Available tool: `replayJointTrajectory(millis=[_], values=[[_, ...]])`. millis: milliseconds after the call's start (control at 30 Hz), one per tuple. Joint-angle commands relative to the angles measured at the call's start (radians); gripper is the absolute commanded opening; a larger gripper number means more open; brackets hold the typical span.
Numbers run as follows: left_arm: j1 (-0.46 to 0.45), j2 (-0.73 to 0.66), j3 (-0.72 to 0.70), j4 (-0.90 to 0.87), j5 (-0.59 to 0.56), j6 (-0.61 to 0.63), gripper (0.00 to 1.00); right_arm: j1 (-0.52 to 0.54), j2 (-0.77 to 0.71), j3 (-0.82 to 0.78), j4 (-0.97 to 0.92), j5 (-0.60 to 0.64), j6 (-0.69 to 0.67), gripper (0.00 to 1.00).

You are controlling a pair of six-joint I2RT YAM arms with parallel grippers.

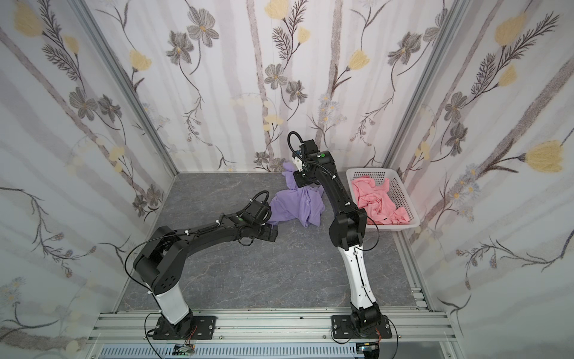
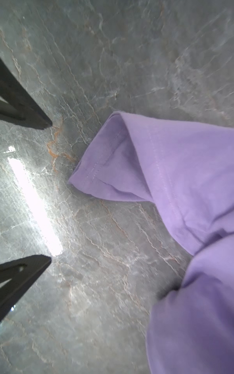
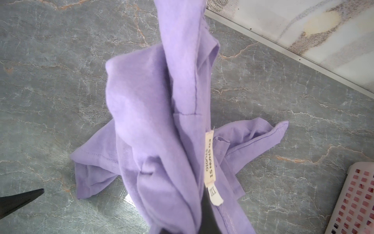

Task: Fold and stack t-shirts
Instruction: Flatten out the T-shirt at the center of the board.

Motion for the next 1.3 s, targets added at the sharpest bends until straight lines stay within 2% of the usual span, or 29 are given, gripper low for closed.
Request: replayJointTrajectory(millis=[0, 233, 300, 333, 400, 500, 533, 567, 733, 900, 1033, 1133, 1200, 1267], values=[[0.000, 0.030, -0.002, 0.023, -0.009, -0.022, 1.00, 0.000, -0.020, -0.011, -0.005, -0.017, 0.010, 0.00], [-0.001, 0.098, 0.038, 0.028, -0.004, -0.009, 1.00, -0.008, -0.038, -0.039, -0.012, -0.012, -0.001, 0.00], [0.001, 0.115, 0.041, 0.038, -0.016, -0.008, 0.95, -0.011, -0.043, -0.044, -0.014, -0.016, 0.000, 0.00], [0.002, 0.126, 0.049, 0.041, -0.018, -0.004, 0.87, -0.011, -0.046, -0.048, -0.016, -0.018, 0.000, 0.00], [0.004, 0.154, 0.077, 0.025, -0.017, 0.006, 0.66, -0.012, -0.050, -0.053, -0.017, -0.021, -0.001, 0.00], [0.005, 0.203, 0.129, -0.011, -0.018, 0.038, 0.24, -0.013, -0.054, -0.063, -0.020, -0.022, -0.004, 0.00], [0.007, 0.215, 0.144, -0.023, -0.017, 0.054, 0.07, -0.013, -0.057, -0.066, -0.021, -0.021, -0.006, 0.00], [0.008, 0.222, 0.157, -0.036, -0.024, 0.065, 0.00, -0.013, -0.058, -0.068, -0.023, -0.021, -0.010, 0.00], [0.041, 0.141, 0.186, -0.132, -0.091, 0.111, 0.00, -0.028, -0.071, -0.069, -0.027, -0.029, -0.013, 0.00], [0.136, -0.125, 0.237, -0.264, -0.287, 0.221, 0.00, -0.061, -0.117, -0.069, -0.032, -0.051, -0.003, 0.00], [0.226, -0.329, 0.294, -0.287, -0.384, 0.341, 0.00, -0.089, -0.169, -0.068, -0.033, -0.087, 0.006, 0.00], [0.247, -0.429, 0.370, -0.301, -0.463, 0.464, 0.00, -0.122, -0.208, -0.064, -0.031, -0.189, 0.028, 0.00], [0.250, -0.475, 0.414, -0.314, -0.482, 0.509, 0.00, -0.147, -0.215, -0.063, -0.032, -0.217, 0.042, 0.06], [0.250, -0.497, 0.449, -0.327, -0.464, 0.505, 0.00, -0.165, -0.197, -0.067, -0.038, -0.190, 0.045, 0.07]])
